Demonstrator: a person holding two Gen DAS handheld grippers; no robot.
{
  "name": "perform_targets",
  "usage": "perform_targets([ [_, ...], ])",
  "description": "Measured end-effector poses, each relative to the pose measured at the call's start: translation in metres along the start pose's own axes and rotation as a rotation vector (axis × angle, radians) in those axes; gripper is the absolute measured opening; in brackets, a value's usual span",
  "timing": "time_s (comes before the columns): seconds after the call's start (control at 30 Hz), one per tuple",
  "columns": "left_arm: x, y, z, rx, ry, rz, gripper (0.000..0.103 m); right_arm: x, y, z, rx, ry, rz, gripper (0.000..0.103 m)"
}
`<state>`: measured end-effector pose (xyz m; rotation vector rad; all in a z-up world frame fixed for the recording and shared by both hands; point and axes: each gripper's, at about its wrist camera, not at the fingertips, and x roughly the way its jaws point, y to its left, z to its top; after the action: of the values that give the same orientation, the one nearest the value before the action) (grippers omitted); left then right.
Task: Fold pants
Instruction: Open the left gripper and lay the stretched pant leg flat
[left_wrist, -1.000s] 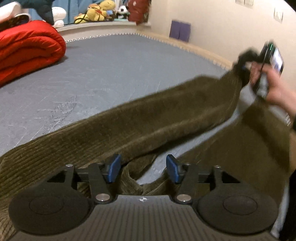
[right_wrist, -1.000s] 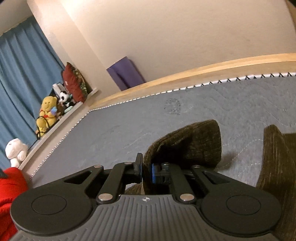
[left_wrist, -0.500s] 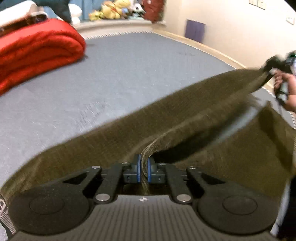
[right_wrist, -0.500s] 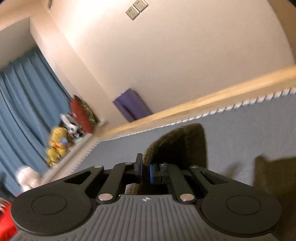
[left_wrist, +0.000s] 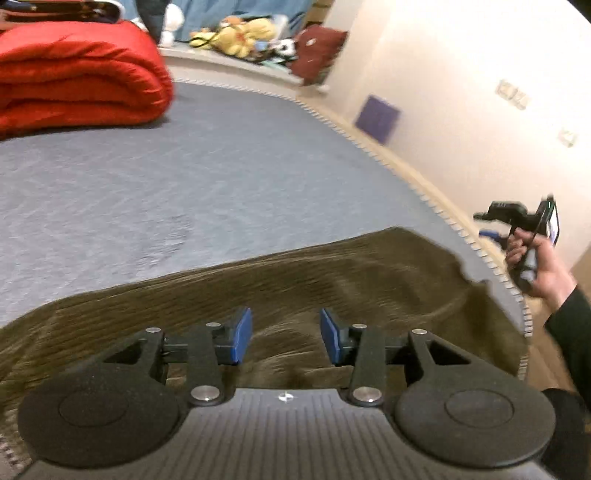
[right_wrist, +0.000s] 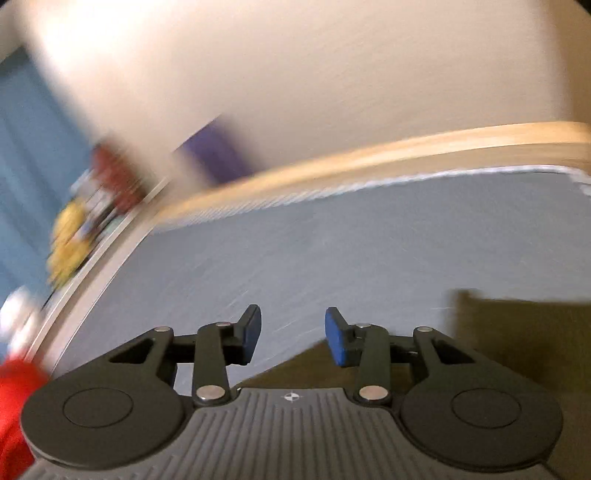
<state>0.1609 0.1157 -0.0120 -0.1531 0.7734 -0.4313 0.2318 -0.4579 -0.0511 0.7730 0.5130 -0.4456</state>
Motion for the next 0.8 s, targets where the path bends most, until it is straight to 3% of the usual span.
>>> perform_targets([
  [0.13, 0.003, 0.005, 0.0, -0.017, 0.015, 0.042, 0.045, 0.087, 0.009, 0.01, -0.333, 0.196, 0.013, 0.041],
  [0.2, 0.005, 0.009, 0.001, -0.021, 0.012, 0.05, 0.045, 0.115, 0.005, 0.014, -0.43, 0.242, -0.016, 0.042],
  [0.27, 0.011, 0.011, 0.006, -0.023, 0.01, 0.055, 0.045, 0.137, -0.013, 0.017, -0.445, 0.264, -0.074, 0.047],
  [0.33, 0.013, 0.009, 0.004, -0.022, 0.016, 0.057, 0.045, 0.156, -0.029, 0.013, -0.374, 0.338, -0.066, 0.052],
  [0.43, 0.02, 0.011, 0.001, -0.014, 0.036, 0.067, 0.046, 0.154, -0.026, -0.003, -0.427, 0.34, 0.011, 0.063],
  [0.5, 0.025, 0.012, 0.0, -0.01, 0.045, 0.076, 0.046, 0.146, -0.02, -0.017, -0.478, 0.375, 0.113, 0.063],
  [0.6, 0.031, 0.013, 0.0, -0.01, 0.052, 0.083, 0.046, 0.123, -0.014, -0.043, -0.626, 0.405, 0.248, 0.058],
  [0.7, 0.034, 0.013, -0.001, -0.01, 0.052, 0.083, 0.048, 0.104, -0.013, -0.05, -0.681, 0.417, 0.308, 0.049],
  [0.8, 0.037, 0.011, -0.001, -0.006, 0.055, 0.087, 0.049, 0.083, -0.006, -0.058, -0.833, 0.384, 0.337, 0.029],
])
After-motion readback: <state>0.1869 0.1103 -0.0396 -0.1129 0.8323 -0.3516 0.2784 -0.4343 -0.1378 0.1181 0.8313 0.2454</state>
